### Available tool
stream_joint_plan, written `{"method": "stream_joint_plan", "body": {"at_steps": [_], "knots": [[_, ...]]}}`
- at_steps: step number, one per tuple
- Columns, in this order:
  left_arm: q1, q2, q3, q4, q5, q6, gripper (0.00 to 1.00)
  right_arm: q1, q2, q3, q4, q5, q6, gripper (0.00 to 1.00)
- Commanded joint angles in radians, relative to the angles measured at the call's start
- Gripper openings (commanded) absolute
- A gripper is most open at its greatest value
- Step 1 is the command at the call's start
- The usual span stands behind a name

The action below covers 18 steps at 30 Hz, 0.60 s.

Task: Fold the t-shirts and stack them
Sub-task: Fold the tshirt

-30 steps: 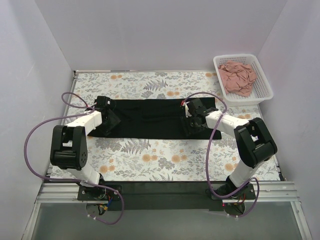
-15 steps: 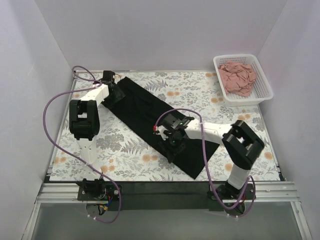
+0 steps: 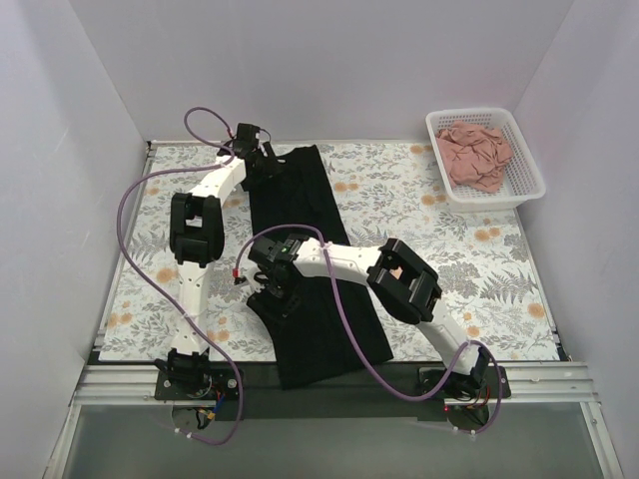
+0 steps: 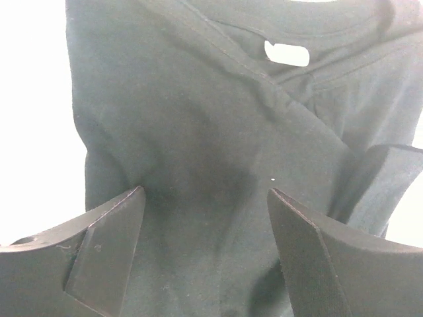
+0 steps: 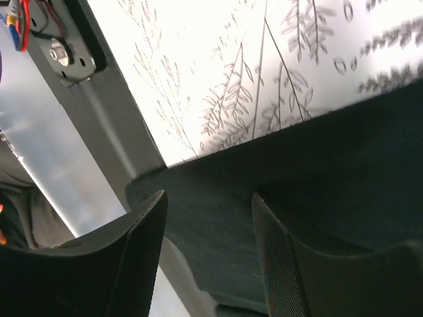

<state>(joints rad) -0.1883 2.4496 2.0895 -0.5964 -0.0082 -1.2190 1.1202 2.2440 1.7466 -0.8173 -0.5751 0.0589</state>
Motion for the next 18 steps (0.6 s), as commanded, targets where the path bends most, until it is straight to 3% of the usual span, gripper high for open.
{"method": "stream_joint_plan", "body": {"at_steps": [1,12,18], "knots": [[-0.060,0.085,-0.022,0.007,0.093,0.048,0.75,0.009,0.022,0.019,-0.040,0.006,-0.030,0.61],[-0.108,-0.109,-0.063,0.139,0.093,0.059,0.85,-0.056,-0.250,-0.038,-0.037,0.308,-0.011,0.65],[-0.108,-0.250,-0.069,0.148,0.033,0.033,0.89,-0.097,-0.432,-0.286,-0.037,0.443,0.025,0.63]]}}
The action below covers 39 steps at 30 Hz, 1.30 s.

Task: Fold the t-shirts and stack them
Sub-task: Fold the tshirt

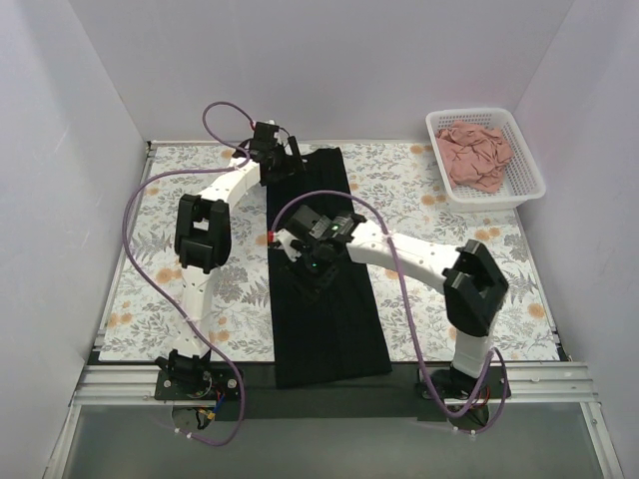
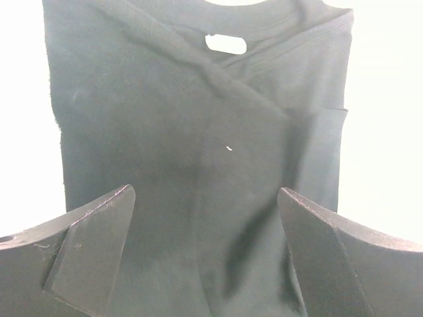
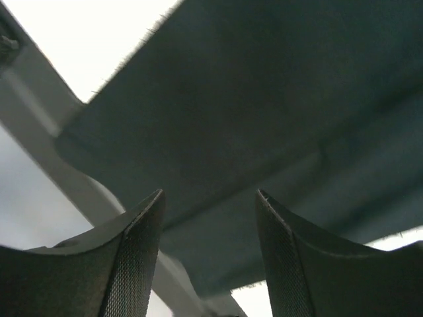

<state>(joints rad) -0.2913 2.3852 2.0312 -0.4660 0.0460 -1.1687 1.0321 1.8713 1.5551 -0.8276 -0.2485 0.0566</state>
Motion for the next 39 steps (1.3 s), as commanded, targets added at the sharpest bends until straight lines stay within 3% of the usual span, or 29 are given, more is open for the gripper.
{"method": "stream_joint_plan", "body": {"at_steps": [1,9,16,20,24,31,39], "knots": [[-0.005,-0.226,-0.020,0.017,-0.034,-0.022,0.89,-0.009,-0.092,-0.165,-0.027,0.118,0.040,0.63],[-0.005,-0.500,-0.228,0.007,-0.184,-0.023,0.89,-0.003,-0.193,-0.429,0.034,0.046,0.127,0.55],[-0.005,-0.840,-0.609,0.032,-0.285,-0.011,0.89,0.034,-0.170,-0.432,0.076,0.002,0.186,0.54],[-0.003,-0.995,-0.874,0.040,-0.394,-0.008,0.89,0.054,-0.144,-0.415,0.073,0.052,0.244,0.53],[-0.003,-1.126,-1.026,0.021,-0.495,-0.020,0.88,0.072,-0.138,-0.412,0.070,0.127,0.305,0.49],[0.001,-1.294,-1.167,-0.003,-0.635,-0.052,0.86,0.100,-0.100,-0.379,0.056,0.186,0.359,0.43],[0.001,-1.299,-1.198,0.017,-0.612,-0.043,0.85,0.121,-0.037,-0.343,0.027,0.206,0.376,0.38]]}}
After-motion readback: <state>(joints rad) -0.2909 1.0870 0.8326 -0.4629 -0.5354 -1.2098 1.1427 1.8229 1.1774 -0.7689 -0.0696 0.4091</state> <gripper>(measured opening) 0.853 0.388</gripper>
